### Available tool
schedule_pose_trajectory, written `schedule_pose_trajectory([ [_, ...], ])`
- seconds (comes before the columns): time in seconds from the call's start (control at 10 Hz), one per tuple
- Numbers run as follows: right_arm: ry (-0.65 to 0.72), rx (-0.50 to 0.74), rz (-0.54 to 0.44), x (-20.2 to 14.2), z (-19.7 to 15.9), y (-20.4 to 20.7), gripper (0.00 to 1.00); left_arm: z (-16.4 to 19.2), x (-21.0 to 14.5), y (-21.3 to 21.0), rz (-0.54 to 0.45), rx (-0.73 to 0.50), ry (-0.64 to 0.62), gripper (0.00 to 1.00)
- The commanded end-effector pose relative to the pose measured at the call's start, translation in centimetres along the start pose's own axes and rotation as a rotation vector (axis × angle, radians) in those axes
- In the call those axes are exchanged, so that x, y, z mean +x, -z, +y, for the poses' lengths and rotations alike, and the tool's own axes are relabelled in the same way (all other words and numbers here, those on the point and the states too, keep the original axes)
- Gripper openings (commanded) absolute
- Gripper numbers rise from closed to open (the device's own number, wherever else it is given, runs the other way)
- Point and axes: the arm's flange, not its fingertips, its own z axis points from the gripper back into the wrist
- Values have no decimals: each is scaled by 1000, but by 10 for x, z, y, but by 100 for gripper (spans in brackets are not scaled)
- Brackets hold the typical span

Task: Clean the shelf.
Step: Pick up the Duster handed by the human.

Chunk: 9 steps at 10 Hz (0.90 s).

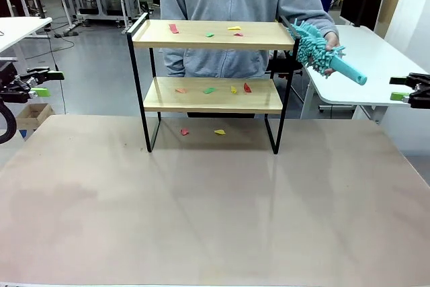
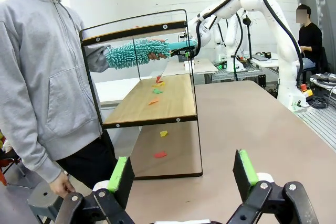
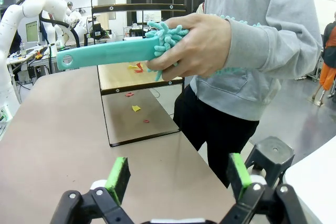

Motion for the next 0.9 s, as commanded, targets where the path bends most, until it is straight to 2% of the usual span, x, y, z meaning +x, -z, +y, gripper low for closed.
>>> schedule_pose_trajectory([
  [0.0, -4, 2, -1, 2, 0, 2, 100, -1, 2, 0, 11, -3, 14, 100],
  [0.4, 0, 0, 0, 0, 0, 0, 100, -1, 2, 0, 11, -3, 14, 100],
  [0.8, 40, -74, 142, 109, 39, -16, 100, -1, 2, 0, 11, -3, 14, 100],
])
